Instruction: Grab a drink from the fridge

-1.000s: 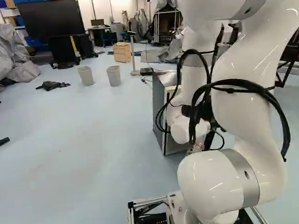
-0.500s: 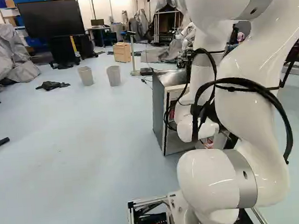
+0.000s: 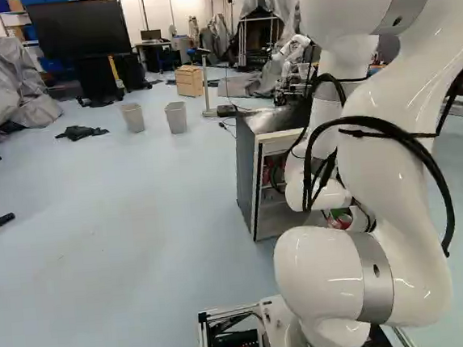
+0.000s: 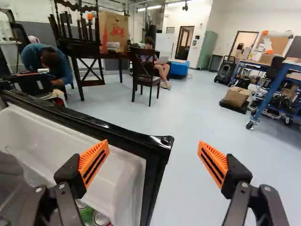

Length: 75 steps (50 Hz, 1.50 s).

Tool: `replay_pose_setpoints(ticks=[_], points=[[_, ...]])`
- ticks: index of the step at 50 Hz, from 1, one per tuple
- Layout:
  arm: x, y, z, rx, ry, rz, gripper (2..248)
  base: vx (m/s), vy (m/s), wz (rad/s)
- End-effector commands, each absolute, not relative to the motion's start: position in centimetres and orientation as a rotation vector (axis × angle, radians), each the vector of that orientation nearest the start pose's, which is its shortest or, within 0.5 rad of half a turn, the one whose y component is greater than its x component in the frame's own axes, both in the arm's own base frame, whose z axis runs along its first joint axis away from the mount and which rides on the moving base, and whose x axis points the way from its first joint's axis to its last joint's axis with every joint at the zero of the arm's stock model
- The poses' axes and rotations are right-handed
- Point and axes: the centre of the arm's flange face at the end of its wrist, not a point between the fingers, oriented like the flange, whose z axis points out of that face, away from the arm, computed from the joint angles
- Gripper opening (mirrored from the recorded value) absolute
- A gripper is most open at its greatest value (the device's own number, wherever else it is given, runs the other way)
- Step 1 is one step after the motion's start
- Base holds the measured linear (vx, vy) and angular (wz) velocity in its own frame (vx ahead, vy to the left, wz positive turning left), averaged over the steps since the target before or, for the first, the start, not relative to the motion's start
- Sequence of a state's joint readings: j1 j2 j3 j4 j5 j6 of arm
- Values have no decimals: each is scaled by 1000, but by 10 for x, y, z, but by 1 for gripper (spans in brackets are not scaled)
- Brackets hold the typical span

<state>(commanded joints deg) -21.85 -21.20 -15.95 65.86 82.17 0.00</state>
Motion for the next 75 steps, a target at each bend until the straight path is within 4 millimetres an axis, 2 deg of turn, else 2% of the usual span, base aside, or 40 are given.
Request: replay_pose_setpoints(ticks=[36,75], points=[[249,-260,270,1201,-1379,1008,247,0,0,0],[275,-347,262,1020,-1462,998,247,0,0,0]])
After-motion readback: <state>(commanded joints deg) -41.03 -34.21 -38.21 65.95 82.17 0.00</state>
